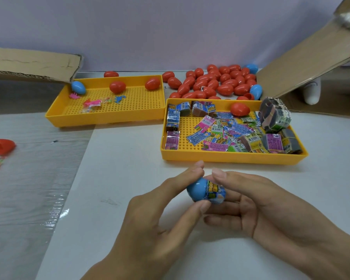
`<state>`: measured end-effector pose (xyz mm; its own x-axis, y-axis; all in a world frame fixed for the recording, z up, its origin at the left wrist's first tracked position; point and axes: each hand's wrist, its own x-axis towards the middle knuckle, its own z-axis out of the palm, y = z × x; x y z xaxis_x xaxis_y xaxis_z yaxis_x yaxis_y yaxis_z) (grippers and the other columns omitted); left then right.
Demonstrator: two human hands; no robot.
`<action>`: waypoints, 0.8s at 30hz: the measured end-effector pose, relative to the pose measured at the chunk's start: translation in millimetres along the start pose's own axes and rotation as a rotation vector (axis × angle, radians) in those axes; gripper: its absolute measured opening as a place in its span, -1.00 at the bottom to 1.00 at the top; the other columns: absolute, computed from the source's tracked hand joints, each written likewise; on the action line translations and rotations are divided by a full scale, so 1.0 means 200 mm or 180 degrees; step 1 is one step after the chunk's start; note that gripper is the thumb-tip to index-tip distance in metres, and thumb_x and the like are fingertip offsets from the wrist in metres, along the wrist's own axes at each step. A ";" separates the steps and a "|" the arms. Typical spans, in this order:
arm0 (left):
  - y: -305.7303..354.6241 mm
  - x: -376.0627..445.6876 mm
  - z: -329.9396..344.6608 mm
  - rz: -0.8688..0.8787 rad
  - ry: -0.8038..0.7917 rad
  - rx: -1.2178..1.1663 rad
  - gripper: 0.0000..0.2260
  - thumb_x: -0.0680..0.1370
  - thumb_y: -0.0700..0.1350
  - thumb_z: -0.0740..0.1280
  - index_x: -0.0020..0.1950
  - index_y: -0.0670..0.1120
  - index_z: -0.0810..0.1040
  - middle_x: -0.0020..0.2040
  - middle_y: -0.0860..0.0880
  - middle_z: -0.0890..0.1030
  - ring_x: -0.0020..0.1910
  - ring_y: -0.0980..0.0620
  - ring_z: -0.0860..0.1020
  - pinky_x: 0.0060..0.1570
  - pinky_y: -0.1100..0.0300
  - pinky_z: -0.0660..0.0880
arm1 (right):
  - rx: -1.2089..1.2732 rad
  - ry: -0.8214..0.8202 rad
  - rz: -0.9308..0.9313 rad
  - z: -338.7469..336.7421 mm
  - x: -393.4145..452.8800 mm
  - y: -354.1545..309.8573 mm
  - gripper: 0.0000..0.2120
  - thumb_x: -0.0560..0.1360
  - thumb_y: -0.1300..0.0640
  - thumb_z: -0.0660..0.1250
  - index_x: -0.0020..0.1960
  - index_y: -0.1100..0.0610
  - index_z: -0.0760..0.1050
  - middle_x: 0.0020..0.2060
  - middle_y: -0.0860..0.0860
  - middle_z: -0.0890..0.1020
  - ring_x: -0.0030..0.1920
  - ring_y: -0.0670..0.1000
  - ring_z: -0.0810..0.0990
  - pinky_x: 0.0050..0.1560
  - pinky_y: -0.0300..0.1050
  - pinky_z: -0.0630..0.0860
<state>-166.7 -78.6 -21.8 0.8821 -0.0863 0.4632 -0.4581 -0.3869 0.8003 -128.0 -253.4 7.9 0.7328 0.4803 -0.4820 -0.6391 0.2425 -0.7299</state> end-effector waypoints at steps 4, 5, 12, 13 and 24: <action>-0.05 0.01 0.01 0.0154 -0.0077 -0.0060 -0.62 0.53 -0.10 0.37 0.33 -0.15 0.51 0.30 0.01 0.60 0.27 0.13 0.58 0.23 0.18 0.53 | 0.0049 -0.0016 0.0061 -0.01 0.00 0.00 -0.66 0.30 0.07 0.53 0.00 0.25 0.69 -0.06 0.21 0.71 -0.22 0.04 0.71 -0.25 -0.15 0.63; -0.05 0.01 0.02 0.0207 -0.0079 -0.0091 -0.62 0.53 -0.11 0.36 0.33 -0.16 0.50 0.31 0.00 0.59 0.28 0.12 0.57 0.23 0.16 0.53 | 0.0124 -0.0011 0.0092 -0.01 0.00 0.00 -0.68 0.29 0.09 0.53 -0.02 0.25 0.70 -0.06 0.21 0.71 -0.22 0.04 0.71 -0.26 -0.15 0.63; -0.05 0.01 0.01 0.0159 -0.0177 -0.0225 -0.61 0.54 -0.11 0.34 0.37 -0.12 0.49 0.35 0.05 0.57 0.30 0.13 0.55 0.28 0.24 0.47 | 0.0712 -0.0105 0.0191 0.00 0.00 0.02 -0.59 0.22 0.15 0.57 0.03 0.26 0.69 0.04 0.28 0.68 -0.19 0.08 0.71 -0.26 -0.13 0.65; -0.05 0.01 0.01 0.0149 -0.0210 -0.0223 -0.60 0.54 -0.10 0.35 0.37 -0.11 0.49 0.35 0.07 0.57 0.31 0.14 0.55 0.28 0.27 0.46 | 0.0681 -0.0114 0.0160 0.00 0.00 0.03 -0.61 0.24 0.14 0.57 0.03 0.27 0.69 0.03 0.29 0.68 -0.16 0.09 0.72 -0.26 -0.14 0.65; -0.05 0.01 0.01 0.0094 -0.0150 -0.0211 -0.61 0.51 -0.06 0.39 0.33 -0.08 0.54 0.29 0.16 0.60 0.23 0.21 0.59 0.17 0.37 0.49 | -0.0180 -0.0033 0.0005 0.02 -0.01 0.01 -0.67 0.37 -0.03 0.51 -0.02 0.21 0.69 -0.06 0.21 0.71 -0.19 0.07 0.71 -0.33 -0.15 0.62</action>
<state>-160.8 -76.2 -29.2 0.8716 -0.1406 0.4697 -0.4888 -0.3221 0.8107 -131.7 -251.0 9.5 0.7292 0.4894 -0.4783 -0.6257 0.1937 -0.7556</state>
